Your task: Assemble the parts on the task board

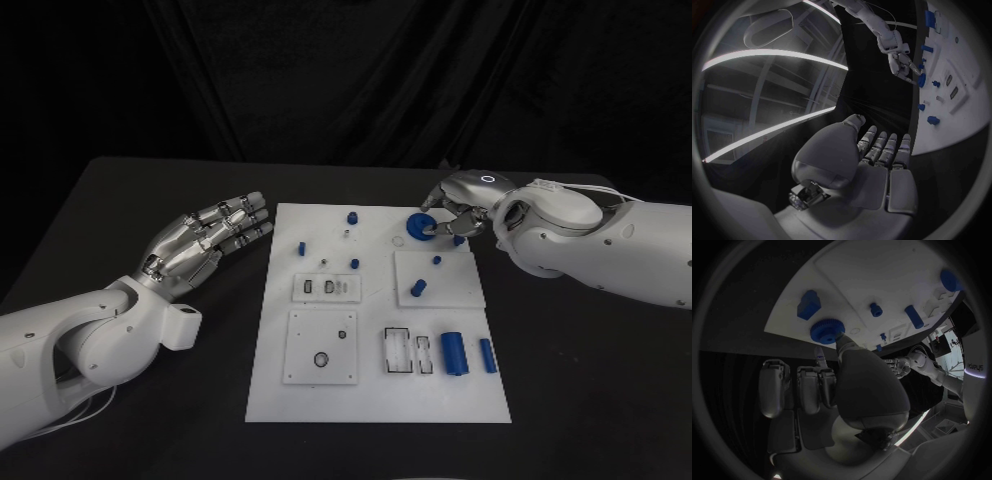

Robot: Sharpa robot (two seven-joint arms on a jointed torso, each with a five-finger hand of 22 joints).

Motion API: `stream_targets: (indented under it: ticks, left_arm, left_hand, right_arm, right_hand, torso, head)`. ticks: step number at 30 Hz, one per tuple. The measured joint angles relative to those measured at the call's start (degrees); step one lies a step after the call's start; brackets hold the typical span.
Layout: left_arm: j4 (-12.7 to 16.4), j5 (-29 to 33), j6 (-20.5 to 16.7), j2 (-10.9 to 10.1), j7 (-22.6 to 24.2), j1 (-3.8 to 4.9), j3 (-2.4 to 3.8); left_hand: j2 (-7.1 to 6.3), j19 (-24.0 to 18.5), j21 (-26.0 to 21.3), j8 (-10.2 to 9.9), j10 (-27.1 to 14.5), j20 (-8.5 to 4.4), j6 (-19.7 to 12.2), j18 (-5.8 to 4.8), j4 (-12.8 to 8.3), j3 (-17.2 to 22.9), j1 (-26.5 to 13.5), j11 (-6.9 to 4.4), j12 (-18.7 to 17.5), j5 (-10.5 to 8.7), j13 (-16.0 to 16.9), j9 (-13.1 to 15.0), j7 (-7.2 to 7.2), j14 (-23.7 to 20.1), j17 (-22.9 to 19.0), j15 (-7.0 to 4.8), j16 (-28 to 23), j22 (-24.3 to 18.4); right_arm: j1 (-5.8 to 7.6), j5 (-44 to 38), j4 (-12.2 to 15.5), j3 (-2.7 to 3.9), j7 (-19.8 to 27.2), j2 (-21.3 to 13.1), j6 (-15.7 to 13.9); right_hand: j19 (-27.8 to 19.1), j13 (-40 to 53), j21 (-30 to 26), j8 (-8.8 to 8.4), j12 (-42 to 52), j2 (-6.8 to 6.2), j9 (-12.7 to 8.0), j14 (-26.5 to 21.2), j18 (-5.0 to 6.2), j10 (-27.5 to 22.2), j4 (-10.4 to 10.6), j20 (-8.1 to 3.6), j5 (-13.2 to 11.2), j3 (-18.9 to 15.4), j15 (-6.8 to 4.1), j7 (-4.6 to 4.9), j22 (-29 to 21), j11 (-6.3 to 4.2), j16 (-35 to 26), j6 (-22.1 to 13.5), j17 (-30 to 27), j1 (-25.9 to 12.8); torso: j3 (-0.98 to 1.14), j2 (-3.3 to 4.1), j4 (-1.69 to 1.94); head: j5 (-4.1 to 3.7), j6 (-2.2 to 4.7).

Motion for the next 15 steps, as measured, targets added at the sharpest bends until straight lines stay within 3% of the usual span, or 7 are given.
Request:
stream_targets:
  ticks: [12,15]
  left_arm:
    - [-0.2,0.0,0.3,0.0,0.0,0.00,0.00]
    - [-0.2,0.0,0.4,0.1,0.0,0.00,0.00]
  left_hand:
    - [0.00,0.0,0.0,0.0,0.0,0.00,0.0,0.00,0.0,0.0,0.0,0.00,0.0,0.00,0.0,0.0,0.00,0.0,0.0,0.00,0.0,0.0]
    - [0.00,0.0,0.0,0.0,0.0,0.00,0.0,0.01,0.0,0.0,0.0,0.00,0.0,0.00,0.0,0.0,0.00,0.0,0.0,0.00,0.0,0.0]
  right_arm:
    - [-0.64,-0.1,-1.0,0.08,-0.3,0.9,0.6]
    - [-0.70,-0.2,-1.2,0.14,-0.3,1.1,0.6]
  right_hand:
    - [-0.3,0.0,-0.3,0.29,0.0,-0.11,0.0,0.2,0.01,0.0,0.0,0.29,0.2,0.0,0.16,0.04,0.0,0.00,-0.3,0.4,0.0,0.1]
    - [-0.4,0.0,-0.4,0.84,0.0,-0.23,0.2,0.0,0.00,0.2,-0.2,0.35,1.3,0.2,0.37,0.19,0.0,0.21,-0.6,1.7,0.0,0.4]
  torso:
    - [0.05,-0.01,-0.03]
    - [0.08,0.00,-0.04]
  head:
    - [0.07,-0.16]
    - [0.08,-0.23]
